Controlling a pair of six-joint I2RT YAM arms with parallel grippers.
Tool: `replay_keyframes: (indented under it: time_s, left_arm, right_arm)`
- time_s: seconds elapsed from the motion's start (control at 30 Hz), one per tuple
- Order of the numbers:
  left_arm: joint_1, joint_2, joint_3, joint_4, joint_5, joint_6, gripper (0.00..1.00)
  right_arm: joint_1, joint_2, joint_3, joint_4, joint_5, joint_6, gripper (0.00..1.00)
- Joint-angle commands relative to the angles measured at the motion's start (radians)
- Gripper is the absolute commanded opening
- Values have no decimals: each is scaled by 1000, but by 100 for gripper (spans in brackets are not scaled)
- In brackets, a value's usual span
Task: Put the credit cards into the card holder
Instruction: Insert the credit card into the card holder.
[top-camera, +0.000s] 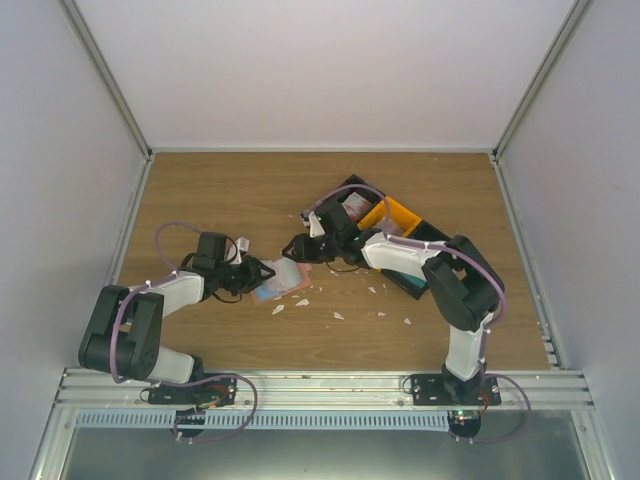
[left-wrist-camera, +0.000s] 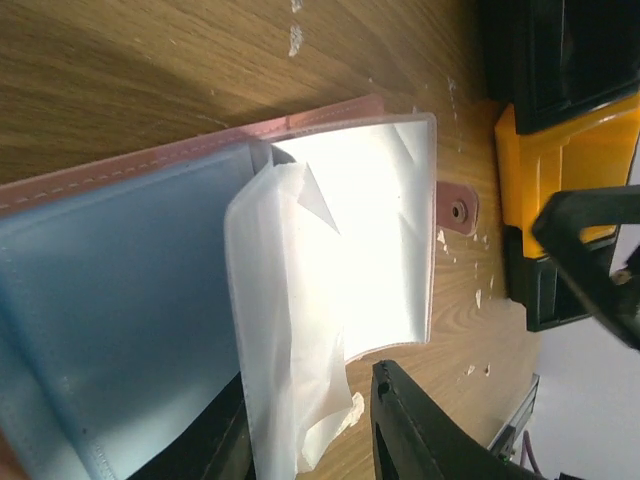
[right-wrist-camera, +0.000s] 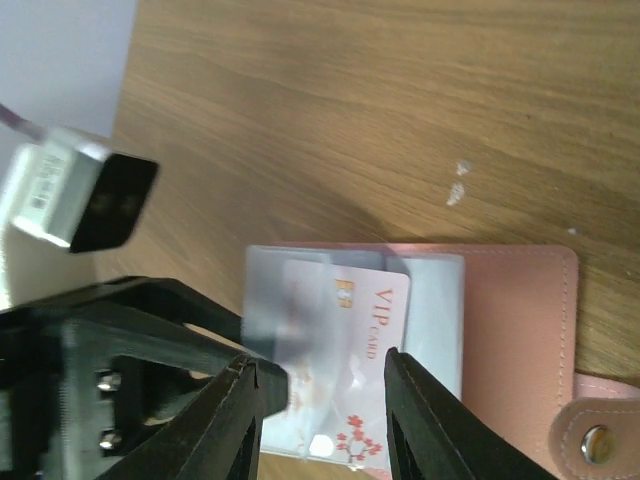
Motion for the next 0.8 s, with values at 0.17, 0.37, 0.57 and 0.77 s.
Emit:
replay_keyframes:
  time_s: [0.17, 0.37, 0.57, 0.77]
  left_arm:
    - [-13, 1, 33, 11, 62, 9, 35]
    - [-35, 5, 38, 39, 85, -17, 36]
    - [-62, 15, 57, 48, 86, -25, 40]
    - [-89, 33, 87, 51, 81, -29, 44]
  right_arm:
    - [4, -86, -18, 9, 94, -24, 35]
    - [7, -84, -14, -38, 113, -48, 35]
    - [14, -68, -13, -96, 153, -80, 32]
    - [22, -48, 0, -144, 193, -108, 30]
